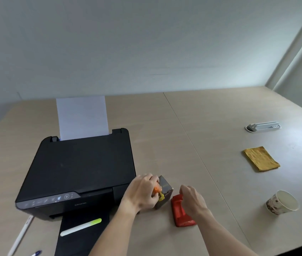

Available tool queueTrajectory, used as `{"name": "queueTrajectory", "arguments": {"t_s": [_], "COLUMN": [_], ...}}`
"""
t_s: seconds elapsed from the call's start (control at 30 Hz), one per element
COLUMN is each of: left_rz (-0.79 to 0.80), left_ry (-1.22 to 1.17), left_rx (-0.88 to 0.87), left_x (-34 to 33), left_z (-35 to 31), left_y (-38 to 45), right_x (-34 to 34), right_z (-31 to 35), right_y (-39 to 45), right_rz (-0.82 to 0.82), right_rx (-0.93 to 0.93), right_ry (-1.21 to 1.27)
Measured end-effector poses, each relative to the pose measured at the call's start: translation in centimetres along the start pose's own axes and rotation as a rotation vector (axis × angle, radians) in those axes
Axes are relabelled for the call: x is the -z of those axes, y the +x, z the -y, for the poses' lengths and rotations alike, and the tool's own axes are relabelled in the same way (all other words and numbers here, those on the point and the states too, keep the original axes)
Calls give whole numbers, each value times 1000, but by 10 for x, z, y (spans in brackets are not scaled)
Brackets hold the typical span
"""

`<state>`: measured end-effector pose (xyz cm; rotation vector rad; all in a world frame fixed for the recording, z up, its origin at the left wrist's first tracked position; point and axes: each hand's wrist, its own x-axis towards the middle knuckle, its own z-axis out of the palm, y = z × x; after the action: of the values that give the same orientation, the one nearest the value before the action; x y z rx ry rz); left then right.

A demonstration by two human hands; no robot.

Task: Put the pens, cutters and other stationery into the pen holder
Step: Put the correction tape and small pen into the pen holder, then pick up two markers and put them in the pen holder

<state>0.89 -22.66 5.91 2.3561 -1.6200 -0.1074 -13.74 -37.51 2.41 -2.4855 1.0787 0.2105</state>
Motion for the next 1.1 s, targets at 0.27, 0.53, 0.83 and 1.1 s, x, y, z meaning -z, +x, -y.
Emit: {"name": "queueTrajectory", "arguments": {"t_s": [0.27,0.53,0.83,1.1], "left_rz": [51,-94,-67,73], "left_ry": [242,114,52,161], "left_rx": [115,-108,115,444], "left_x": [-21,-20,-26,-33], "left_z": [-4,1,55,90], "left_y": [17,-28,-150,-237], "right_x": [6,-34,-88,-133], "right_z": [-7,2,41,102], "right_y": [-1,-35,-80,-101], "right_rz": [2,117,242,326], "right_rx": [-33,-79,7,276], "right_ry": [18,7,-2,16]}}
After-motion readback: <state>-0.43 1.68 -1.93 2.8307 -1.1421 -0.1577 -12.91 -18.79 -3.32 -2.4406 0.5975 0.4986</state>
